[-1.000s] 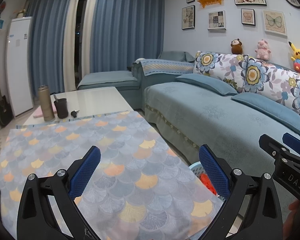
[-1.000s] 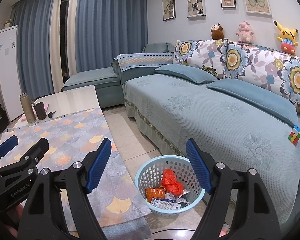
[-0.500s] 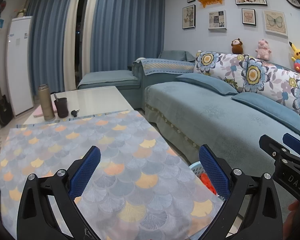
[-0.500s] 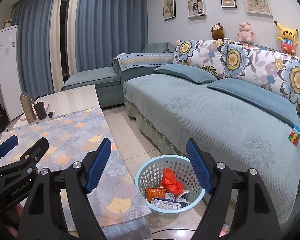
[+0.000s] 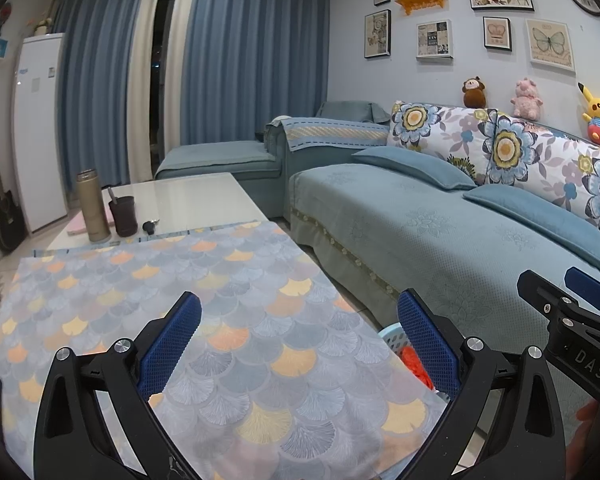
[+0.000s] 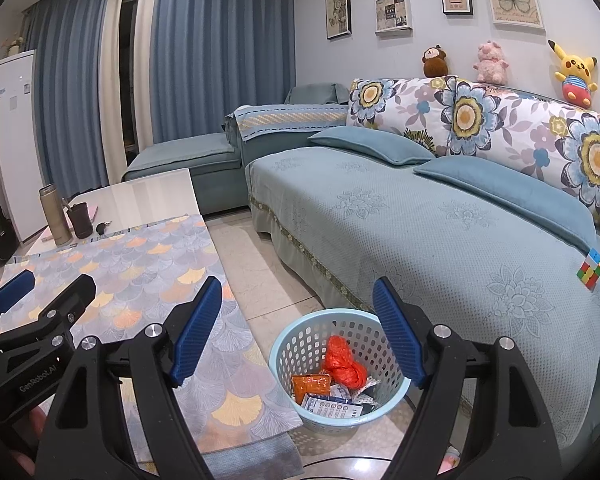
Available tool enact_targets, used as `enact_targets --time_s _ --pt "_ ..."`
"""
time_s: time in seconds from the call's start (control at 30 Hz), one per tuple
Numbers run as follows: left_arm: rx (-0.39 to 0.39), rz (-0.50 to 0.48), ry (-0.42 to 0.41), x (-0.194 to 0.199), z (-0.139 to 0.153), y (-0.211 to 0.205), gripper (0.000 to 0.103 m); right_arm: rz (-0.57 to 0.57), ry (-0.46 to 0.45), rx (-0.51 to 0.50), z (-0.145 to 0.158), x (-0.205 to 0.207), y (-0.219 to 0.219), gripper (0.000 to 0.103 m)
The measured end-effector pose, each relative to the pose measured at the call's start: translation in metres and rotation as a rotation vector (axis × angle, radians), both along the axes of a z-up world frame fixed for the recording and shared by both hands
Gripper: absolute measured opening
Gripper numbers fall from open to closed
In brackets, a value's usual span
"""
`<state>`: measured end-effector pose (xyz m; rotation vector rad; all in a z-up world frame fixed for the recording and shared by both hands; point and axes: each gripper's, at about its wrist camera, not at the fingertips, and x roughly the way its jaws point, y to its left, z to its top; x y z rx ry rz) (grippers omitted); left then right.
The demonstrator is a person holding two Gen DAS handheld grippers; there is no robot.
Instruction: Collect trash
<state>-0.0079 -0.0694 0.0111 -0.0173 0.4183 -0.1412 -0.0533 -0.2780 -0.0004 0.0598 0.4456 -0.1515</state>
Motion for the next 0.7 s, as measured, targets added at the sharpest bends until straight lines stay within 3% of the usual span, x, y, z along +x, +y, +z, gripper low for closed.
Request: enact_targets --time_s 0.7 --pt "0.002 0.000 -0.003 0.0001 -0.0010 -0.0003 0.095 -0.001 0.009 0.008 -0.0036 0.0010 -0.0023 0.074"
